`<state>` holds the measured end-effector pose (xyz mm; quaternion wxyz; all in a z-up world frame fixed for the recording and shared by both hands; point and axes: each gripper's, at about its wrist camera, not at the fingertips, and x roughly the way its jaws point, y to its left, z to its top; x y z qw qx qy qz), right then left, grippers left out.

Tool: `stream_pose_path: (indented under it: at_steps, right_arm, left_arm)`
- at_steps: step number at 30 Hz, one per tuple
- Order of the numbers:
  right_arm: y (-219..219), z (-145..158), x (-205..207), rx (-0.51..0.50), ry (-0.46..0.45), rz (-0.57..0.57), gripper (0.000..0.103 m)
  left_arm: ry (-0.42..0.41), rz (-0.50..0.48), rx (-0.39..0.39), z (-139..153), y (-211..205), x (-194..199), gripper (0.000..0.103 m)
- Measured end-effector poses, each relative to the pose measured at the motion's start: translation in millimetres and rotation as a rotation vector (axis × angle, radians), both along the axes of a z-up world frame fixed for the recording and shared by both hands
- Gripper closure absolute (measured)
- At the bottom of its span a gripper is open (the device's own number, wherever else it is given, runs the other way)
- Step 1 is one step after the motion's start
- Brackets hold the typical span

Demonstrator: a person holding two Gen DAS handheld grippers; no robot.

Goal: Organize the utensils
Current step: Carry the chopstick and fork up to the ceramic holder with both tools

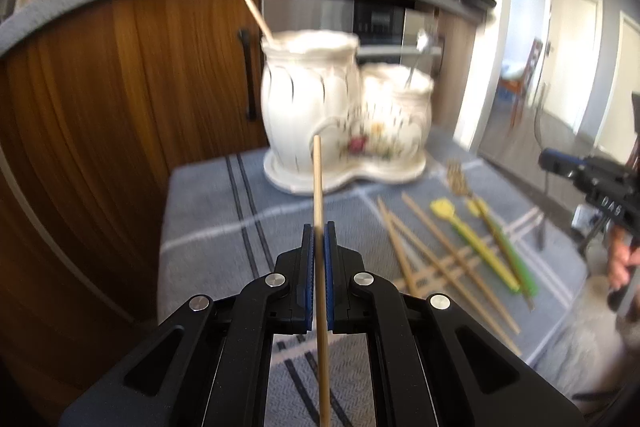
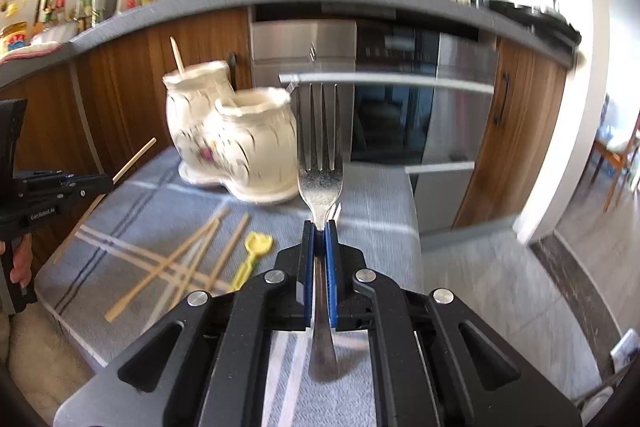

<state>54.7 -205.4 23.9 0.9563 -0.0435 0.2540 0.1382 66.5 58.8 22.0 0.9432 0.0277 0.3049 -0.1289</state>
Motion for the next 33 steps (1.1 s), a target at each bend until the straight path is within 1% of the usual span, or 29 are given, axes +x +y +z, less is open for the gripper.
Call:
stream_pose_path:
  at_steps: [3, 9, 14, 17, 19, 24, 26, 28, 30, 33]
  right_arm:
    - [4.8, 7.5, -6.6, -0.021, -0.077, 0.008, 0.098]
    - [10.4, 26.2, -7.9, -0.006, -0.164, 0.017, 0.098]
    - [20.4, 51.1, 9.5, 0.041, -0.182, 0.044, 0.098]
    - [26.5, 66.0, 23.9, 0.089, -0.194, 0.07, 0.098]
    - [32.4, 77.2, 35.1, 0.108, -0.211, 0.078, 0.098]
    - [44.6, 105.9, 65.7, 0.193, -0.253, 0.099, 0.098]
    - [48.4, 112.0, 77.3, 0.226, -0.261, 0.099, 0.098]
    - [51.4, 114.6, 89.7, 0.244, -0.264, 0.088, 0.098]
    - [55.2, 113.8, 101.9, 0.24, -0.254, 0.081, 0.098]
    - [59.8, 104.1, 121.4, 0.224, -0.203, 0.072, 0.098]
  left_arm:
    - [-0.044, 0.005, -0.023, 8.8, 4.0, -3.8, 0.098]
    - [-0.16, -0.002, -0.079, 32.5, 7.9, -9.9, 0.098]
    - [-0.214, -0.01, -0.081, 52.6, 5.8, 3.2, 0.098]
    - [-0.254, -0.003, -0.117, 69.4, 8.0, 19.3, 0.098]
    - [-0.284, -0.005, -0.161, 84.4, 9.6, 33.5, 0.098]
    - [-0.364, -0.001, -0.21, 115.1, 2.4, 69.3, 0.098]
    - [-0.391, 0.002, -0.238, 124.7, -2.0, 88.3, 0.098]
    - [-0.407, 0.013, -0.24, 128.7, -5.9, 102.5, 0.098]
    - [-0.424, 0.033, -0.217, 128.9, -12.2, 121.3, 0.098]
    - [-0.442, 0.064, -0.187, 126.3, -16.7, 138.3, 0.098]
